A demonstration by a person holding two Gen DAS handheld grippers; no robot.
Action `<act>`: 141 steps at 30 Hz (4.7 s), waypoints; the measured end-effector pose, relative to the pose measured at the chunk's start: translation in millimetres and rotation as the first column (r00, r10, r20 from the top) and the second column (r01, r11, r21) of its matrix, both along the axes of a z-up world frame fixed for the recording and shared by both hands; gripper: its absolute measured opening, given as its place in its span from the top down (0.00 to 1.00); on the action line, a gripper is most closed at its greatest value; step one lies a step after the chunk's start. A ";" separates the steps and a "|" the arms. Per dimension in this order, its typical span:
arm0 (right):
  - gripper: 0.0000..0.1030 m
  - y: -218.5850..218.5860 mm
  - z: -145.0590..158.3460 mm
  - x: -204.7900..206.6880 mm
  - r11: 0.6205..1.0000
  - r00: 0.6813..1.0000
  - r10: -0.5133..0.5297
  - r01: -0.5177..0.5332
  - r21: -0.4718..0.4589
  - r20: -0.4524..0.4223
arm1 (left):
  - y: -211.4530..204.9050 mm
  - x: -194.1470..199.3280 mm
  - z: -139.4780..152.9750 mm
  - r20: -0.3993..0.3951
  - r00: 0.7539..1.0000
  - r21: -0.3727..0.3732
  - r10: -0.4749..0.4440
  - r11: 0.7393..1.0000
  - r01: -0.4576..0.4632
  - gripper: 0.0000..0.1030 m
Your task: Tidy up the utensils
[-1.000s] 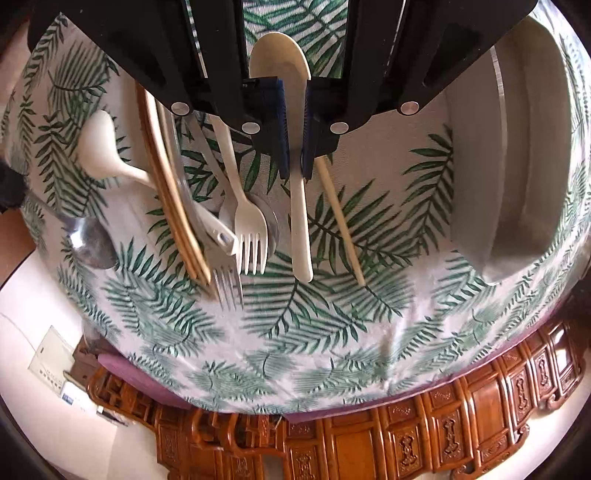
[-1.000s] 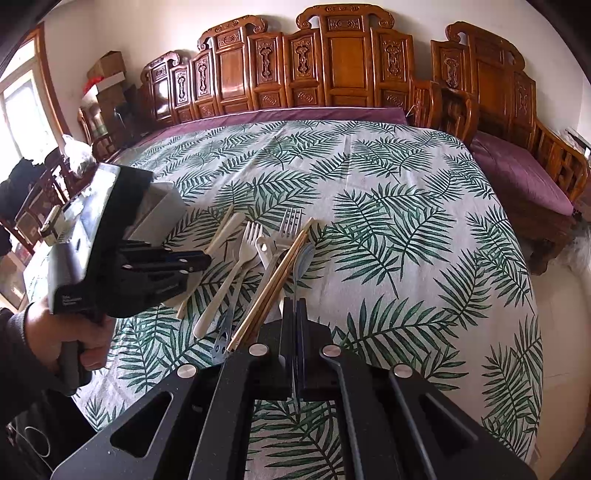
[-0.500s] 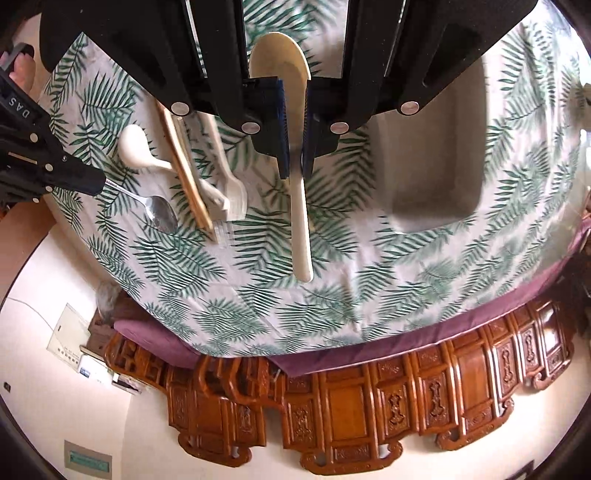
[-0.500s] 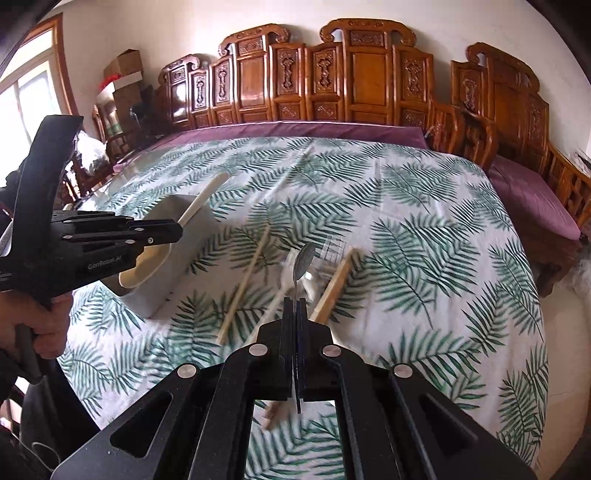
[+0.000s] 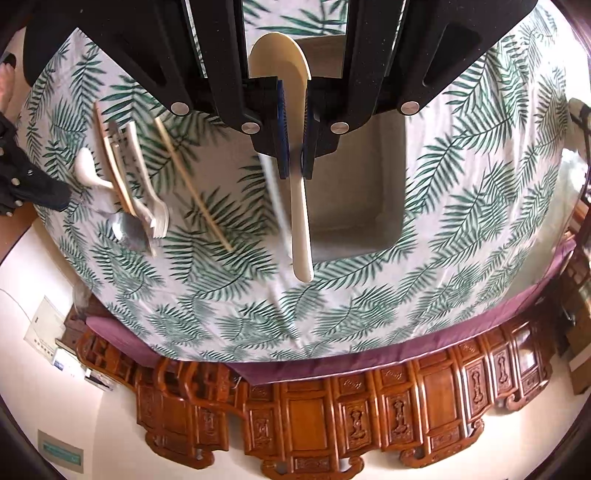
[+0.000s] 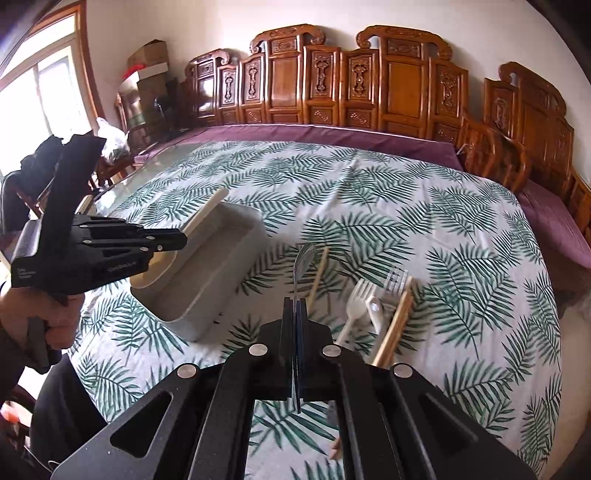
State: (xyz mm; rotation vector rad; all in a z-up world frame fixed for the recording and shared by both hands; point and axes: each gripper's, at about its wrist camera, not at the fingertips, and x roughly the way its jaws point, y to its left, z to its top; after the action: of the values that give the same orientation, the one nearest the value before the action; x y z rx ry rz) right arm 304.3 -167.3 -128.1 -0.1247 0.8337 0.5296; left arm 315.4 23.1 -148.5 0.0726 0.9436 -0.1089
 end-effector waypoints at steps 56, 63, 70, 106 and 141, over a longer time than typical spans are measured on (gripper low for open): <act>0.95 190.8 -49.7 77.1 0.997 0.987 0.058 -0.067 -0.049 -0.153 | 128.4 -69.8 26.6 0.097 0.993 -0.097 0.074 0.993 -0.064 0.84; 0.95 153.8 -28.1 55.6 0.998 0.992 0.053 -0.057 -0.028 -0.111 | 107.7 -75.9 34.6 0.116 0.992 -0.095 0.045 0.995 -0.034 0.84; 0.95 92.3 -11.6 32.7 1.000 0.997 0.013 -0.015 -0.013 -0.075 | 75.4 -77.2 39.1 0.126 0.992 -0.095 0.009 0.996 0.003 0.84; 0.83 -85.4 -93.3 37.5 0.983 0.982 -0.127 0.106 -0.152 -0.137 | -69.9 -72.3 -3.6 0.052 0.983 -0.130 -0.176 0.975 0.182 0.83; 0.96 -93.5 -86.0 34.8 0.971 0.976 -0.138 0.100 -0.218 -0.169 | -88.2 -92.2 -1.2 0.034 0.980 -0.124 -0.194 0.973 0.197 0.83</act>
State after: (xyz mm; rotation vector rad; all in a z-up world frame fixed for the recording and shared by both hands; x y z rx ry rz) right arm 339.2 -260.8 -214.1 -0.2194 1.0701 0.3419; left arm 223.3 -65.1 -149.8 0.0484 0.9044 -0.3496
